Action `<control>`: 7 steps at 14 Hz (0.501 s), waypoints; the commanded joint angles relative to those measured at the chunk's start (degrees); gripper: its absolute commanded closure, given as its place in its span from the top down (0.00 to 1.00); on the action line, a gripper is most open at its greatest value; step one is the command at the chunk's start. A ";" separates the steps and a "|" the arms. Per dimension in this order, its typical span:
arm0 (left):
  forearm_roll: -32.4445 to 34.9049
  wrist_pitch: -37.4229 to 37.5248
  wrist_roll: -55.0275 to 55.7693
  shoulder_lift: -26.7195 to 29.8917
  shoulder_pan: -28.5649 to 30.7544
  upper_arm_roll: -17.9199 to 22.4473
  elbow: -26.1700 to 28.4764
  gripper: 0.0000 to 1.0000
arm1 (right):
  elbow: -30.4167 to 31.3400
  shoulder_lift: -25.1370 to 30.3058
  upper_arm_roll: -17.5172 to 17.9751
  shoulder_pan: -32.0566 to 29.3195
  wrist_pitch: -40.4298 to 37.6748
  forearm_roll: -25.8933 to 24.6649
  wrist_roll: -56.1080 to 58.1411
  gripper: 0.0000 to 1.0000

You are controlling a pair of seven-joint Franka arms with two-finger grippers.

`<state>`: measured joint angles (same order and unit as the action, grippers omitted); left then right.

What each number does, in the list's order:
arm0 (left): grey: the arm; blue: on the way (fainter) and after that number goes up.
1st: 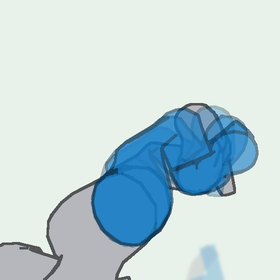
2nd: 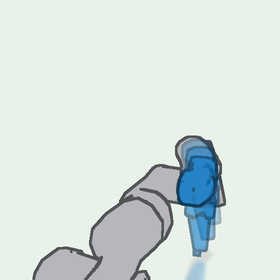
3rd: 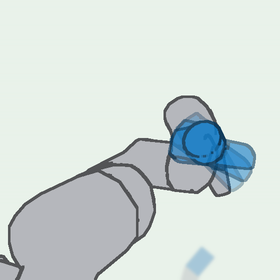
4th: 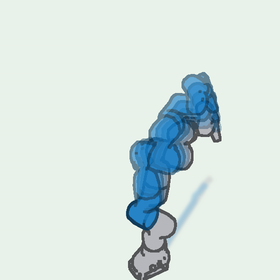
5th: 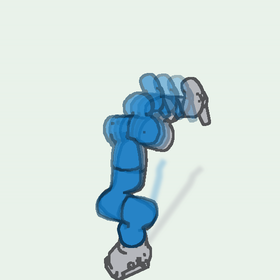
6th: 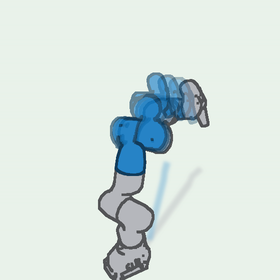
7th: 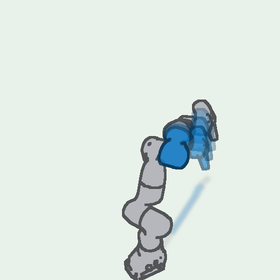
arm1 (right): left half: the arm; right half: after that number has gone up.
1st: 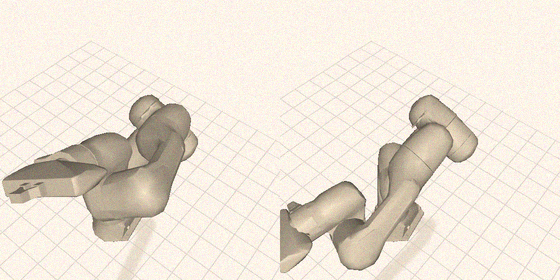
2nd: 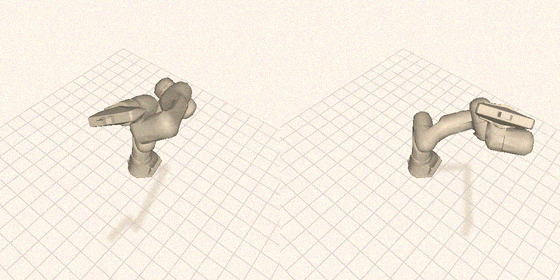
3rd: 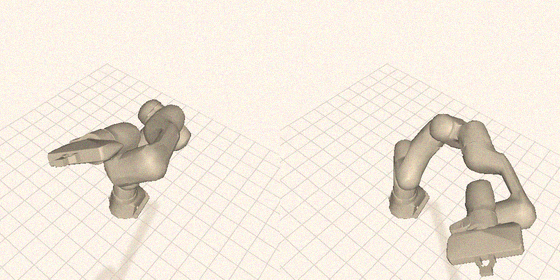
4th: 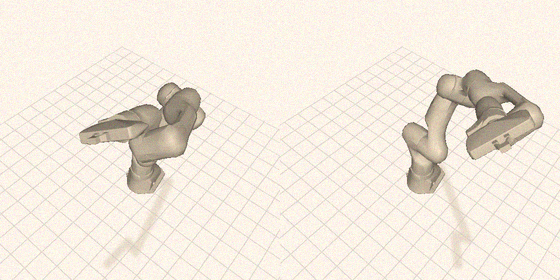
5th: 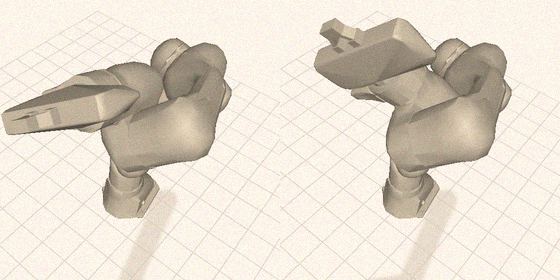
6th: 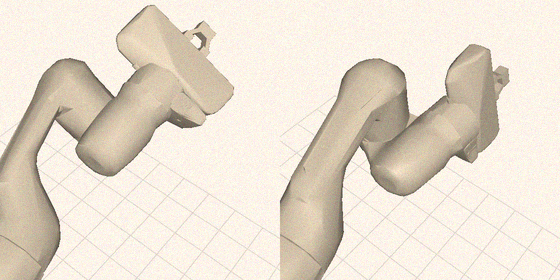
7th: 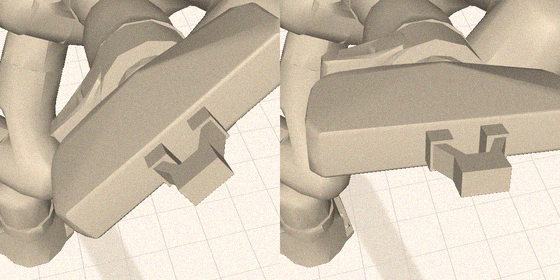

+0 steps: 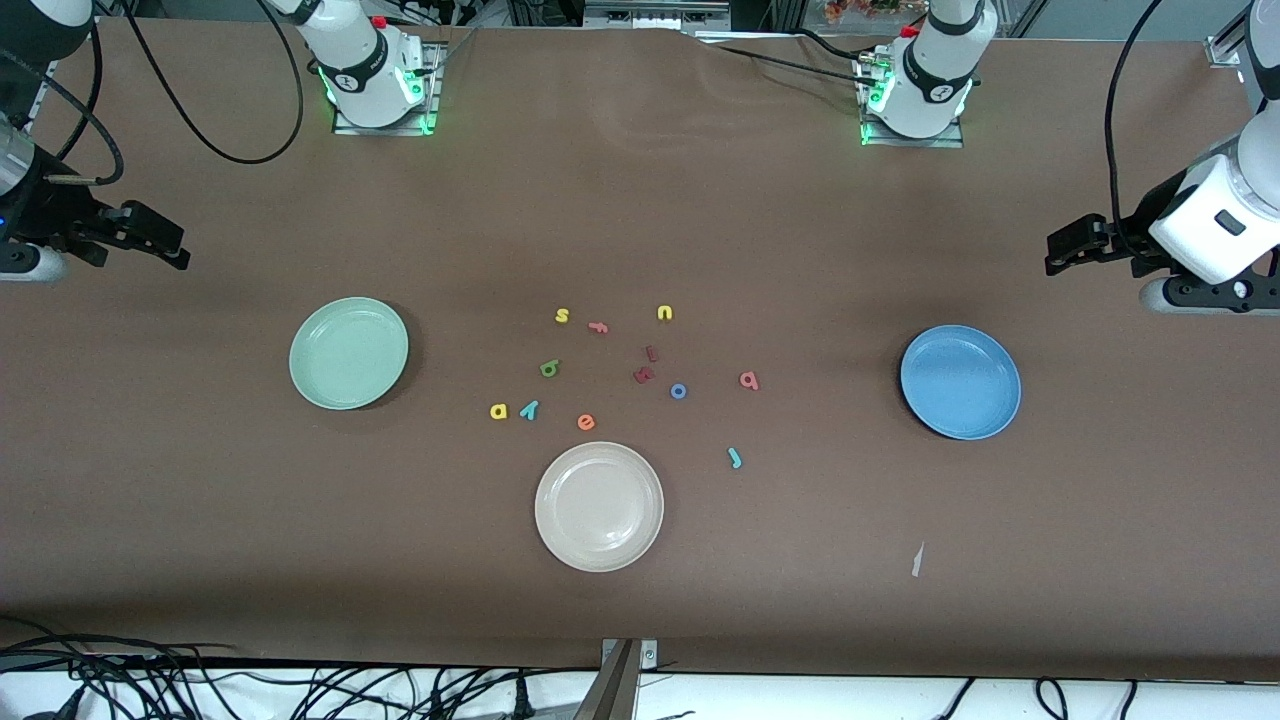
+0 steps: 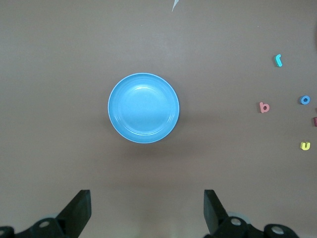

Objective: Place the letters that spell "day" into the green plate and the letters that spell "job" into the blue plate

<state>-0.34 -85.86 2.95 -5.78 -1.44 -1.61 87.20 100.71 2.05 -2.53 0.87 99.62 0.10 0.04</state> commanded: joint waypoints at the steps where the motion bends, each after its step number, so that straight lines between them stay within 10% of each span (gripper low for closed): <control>1: 1.22 0.69 -1.01 0.51 0.04 -0.14 -0.10 1.00 | -0.16 0.23 0.07 -0.25 -0.65 0.51 0.13 1.00; 7: 1.22 0.43 -0.84 0.07 -0.14 -0.14 -0.10 1.00 | -0.16 0.32 0.15 -0.16 -0.65 0.51 0.22 1.00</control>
<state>-0.34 -85.86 2.95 -5.78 -1.44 -1.61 87.20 100.71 2.05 -2.52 0.87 99.62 0.10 0.04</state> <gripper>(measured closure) 0.000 0.000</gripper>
